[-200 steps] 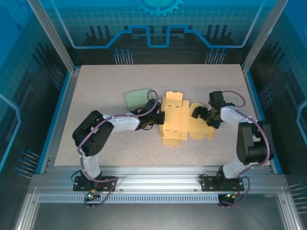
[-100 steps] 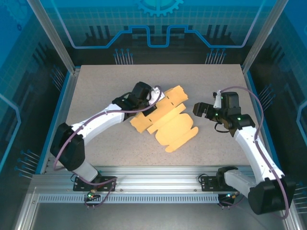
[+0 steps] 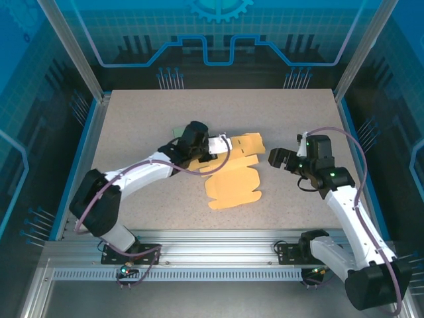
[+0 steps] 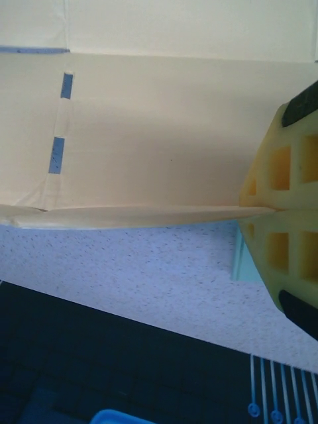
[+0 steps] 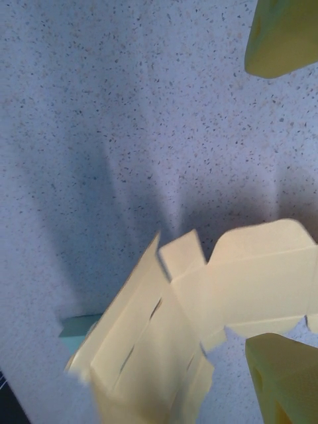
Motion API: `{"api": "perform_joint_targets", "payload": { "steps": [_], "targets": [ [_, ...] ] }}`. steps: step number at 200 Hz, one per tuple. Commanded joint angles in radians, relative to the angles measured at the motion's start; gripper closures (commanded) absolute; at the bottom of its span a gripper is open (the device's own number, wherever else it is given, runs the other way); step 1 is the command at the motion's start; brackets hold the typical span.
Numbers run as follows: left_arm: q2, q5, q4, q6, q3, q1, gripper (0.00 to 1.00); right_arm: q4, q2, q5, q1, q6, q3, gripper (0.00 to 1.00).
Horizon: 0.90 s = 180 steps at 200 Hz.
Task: Fold the paper box
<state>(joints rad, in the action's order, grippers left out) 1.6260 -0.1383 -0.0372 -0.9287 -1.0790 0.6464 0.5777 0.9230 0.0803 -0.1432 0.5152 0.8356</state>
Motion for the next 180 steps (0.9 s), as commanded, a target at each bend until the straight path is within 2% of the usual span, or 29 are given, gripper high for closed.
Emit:
{"api": "perform_joint_targets", "payload": {
  "steps": [1, 47, 71, 77, 106, 132, 152, 180],
  "targets": [
    [0.080, -0.125, -0.164, -0.081, 0.023, 0.043, 1.00, -0.053, -0.036, 0.043, -0.014, 0.047, -0.013, 0.00],
    [0.151, -0.153, -0.216, -0.086, 0.017, 0.107, 1.00, -0.057, 0.055, 0.135, -0.022, 0.103, 0.038, 0.00],
    [0.184, -0.203, -0.301, -0.127, 0.035, 0.137, 1.00, -0.150, 0.148, 0.220, -0.041, 0.150, 0.077, 0.16],
    [0.194, -0.217, -0.326, -0.140, 0.040, 0.144, 1.00, -0.160, 0.172, 0.229, -0.051, 0.155, 0.091, 0.16],
    [0.235, -0.295, -0.426, -0.201, 0.053, 0.167, 1.00, -0.093, 0.331, 0.130, -0.123, 0.115, 0.250, 0.15],
    [0.243, -0.325, -0.462, -0.208, 0.057, 0.174, 1.00, -0.050, 0.452, 0.101, -0.136, 0.113, 0.348, 0.22],
    [0.241, -0.335, -0.479, -0.208, 0.060, 0.177, 1.00, -0.039, 0.513, 0.106, -0.136, 0.140, 0.372, 0.29],
    [0.242, -0.350, -0.513, -0.218, 0.066, 0.179, 1.00, -0.071, 0.549, 0.130, -0.148, 0.179, 0.348, 0.33]
  ]
}}
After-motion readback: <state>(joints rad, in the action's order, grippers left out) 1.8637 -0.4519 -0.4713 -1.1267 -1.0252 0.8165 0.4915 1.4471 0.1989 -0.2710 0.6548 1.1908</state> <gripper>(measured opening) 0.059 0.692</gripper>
